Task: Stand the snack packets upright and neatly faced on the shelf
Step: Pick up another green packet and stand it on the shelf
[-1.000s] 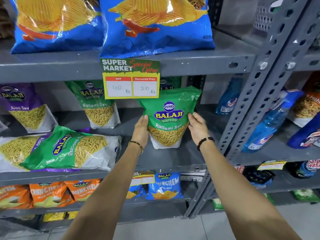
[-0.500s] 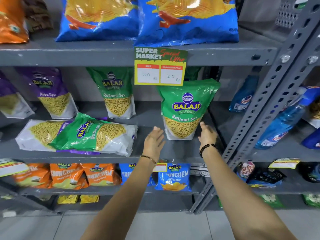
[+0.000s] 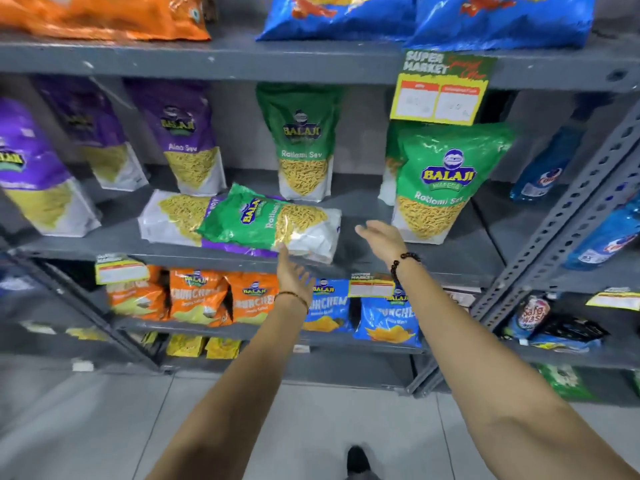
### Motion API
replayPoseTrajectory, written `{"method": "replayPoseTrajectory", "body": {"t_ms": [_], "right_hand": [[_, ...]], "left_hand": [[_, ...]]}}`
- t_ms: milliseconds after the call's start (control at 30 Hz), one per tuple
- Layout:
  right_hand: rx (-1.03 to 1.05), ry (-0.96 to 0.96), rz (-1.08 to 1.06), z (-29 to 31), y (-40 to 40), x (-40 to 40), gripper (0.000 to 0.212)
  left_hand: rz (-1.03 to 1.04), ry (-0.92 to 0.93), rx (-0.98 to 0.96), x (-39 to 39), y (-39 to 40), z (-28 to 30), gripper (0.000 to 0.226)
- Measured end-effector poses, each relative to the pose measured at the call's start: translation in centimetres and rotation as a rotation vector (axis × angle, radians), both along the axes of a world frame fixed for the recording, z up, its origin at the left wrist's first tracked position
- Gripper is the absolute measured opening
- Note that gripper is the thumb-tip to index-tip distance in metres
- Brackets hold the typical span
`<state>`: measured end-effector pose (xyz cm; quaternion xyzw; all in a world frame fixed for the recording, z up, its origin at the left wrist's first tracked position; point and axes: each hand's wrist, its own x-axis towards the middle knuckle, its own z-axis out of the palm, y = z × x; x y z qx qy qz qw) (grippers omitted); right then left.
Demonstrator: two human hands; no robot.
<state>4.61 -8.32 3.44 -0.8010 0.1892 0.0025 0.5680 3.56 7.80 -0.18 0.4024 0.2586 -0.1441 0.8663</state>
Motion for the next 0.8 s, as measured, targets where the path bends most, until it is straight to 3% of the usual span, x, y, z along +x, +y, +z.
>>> {"method": "replayPoseTrajectory", "body": {"t_ms": [167, 467, 567, 700, 800], "right_hand": [[-0.186, -0.028, 0.161, 1.5, 2.5, 4.4, 0.055], [-0.326, 0.103, 0.47, -1.0, 4.4, 16.3, 0.058], [-0.394, 0.17, 0.567, -1.0, 5.5, 17.9, 0.056], [-0.504, 0.268, 0.689, -1.2, 6.2, 19.3, 0.055], [-0.546, 0.291, 0.711, -1.4, 5.9, 19.9, 0.06]], "left_hand": [[0.16, -0.008, -0.043, 3.0, 0.2, 0.3, 0.087], [0.471, 0.127, 0.05, 8.0, -2.3, -0.3, 0.077], [0.464, 0.199, 0.135, 9.7, -2.2, -1.8, 0.081], [0.378, 0.207, 0.406, 10.2, -2.3, -2.1, 0.075], [0.345, 0.2, 0.436, 10.3, -2.0, -2.1, 0.074]]}}
